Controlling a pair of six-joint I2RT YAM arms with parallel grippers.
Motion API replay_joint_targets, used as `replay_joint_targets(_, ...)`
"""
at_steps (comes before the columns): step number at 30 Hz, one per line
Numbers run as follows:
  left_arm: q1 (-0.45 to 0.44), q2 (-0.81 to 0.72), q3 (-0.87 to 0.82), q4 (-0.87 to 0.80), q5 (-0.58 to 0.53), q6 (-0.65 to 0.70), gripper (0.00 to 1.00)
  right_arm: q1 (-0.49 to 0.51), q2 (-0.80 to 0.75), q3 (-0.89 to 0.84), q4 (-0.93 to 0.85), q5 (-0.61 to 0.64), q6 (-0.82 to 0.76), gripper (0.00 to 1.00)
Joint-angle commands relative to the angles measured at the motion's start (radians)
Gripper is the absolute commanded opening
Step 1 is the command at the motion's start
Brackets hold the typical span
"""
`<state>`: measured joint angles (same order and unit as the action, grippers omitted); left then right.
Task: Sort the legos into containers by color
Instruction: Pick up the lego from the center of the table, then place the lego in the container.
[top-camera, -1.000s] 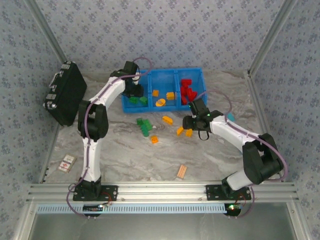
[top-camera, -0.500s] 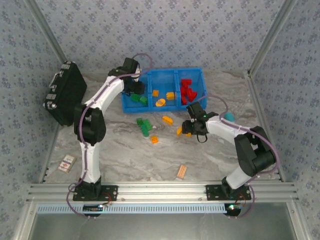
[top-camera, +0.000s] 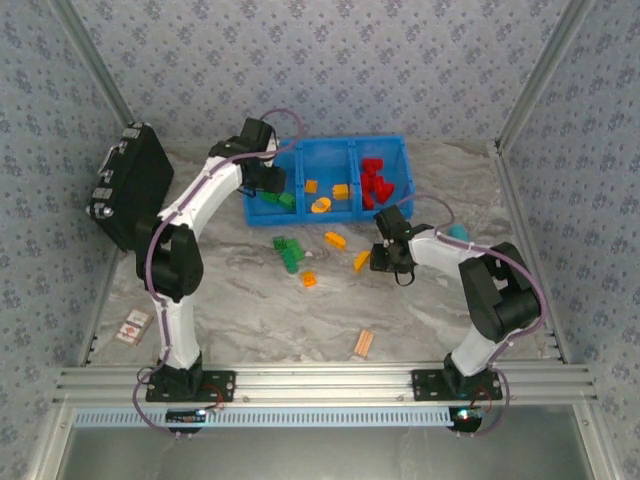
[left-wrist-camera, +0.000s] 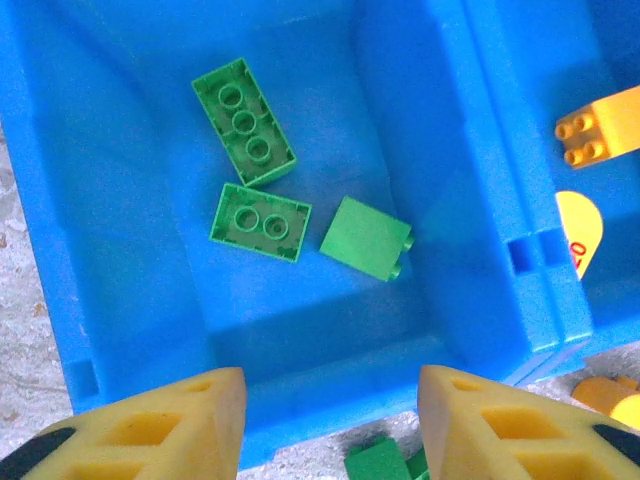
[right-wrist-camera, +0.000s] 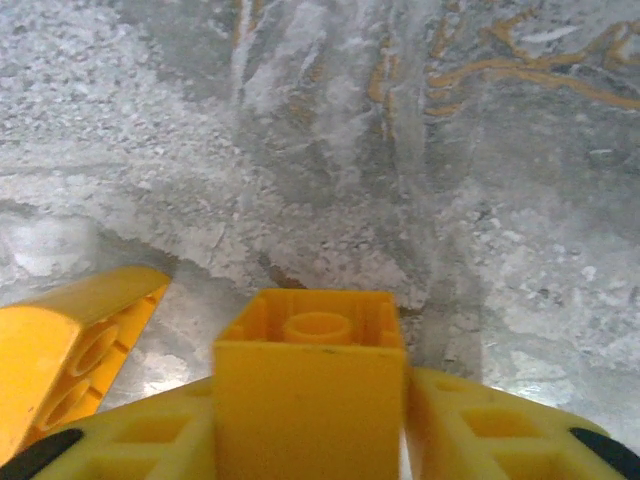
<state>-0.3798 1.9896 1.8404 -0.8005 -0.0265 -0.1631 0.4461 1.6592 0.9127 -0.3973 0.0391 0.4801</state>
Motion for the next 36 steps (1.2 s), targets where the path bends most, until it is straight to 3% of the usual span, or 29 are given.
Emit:
replay_joint_targets(1, -0.001, -0.067, -0.014, -0.034, -0.023, 0.030, 0.49, -0.005, 0.031, -0.004, -0.001, -0.016, -0.015, 0.40)
replay_joint_targets(11, -0.001, -0.247, -0.225, 0.002, -0.021, 0.107, 0.53, -0.025, 0.009, 0.047, -0.060, -0.048, -0.085, 0.31)
replay_joint_targets(16, -0.013, -0.426, -0.404, 0.190, -0.024, 0.170, 0.55, -0.031, -0.003, 0.121, -0.136, -0.074, -0.129, 0.29)
replay_joint_targets(20, -0.013, -0.468, -0.446, 0.185, -0.037, 0.182, 0.56, -0.027, -0.026, 0.210, -0.198, -0.073, -0.151, 0.28)
replay_joint_targets(26, -0.028, -0.581, -0.598, 0.237, -0.088, 0.171, 0.59, -0.016, -0.020, 0.416, -0.272, -0.086, -0.224, 0.28)
replay_joint_targets(36, -0.056, -0.768, -0.792, 0.220, -0.124, 0.092, 0.66, 0.025, 0.206, 0.824, -0.303, -0.043, -0.333, 0.28)
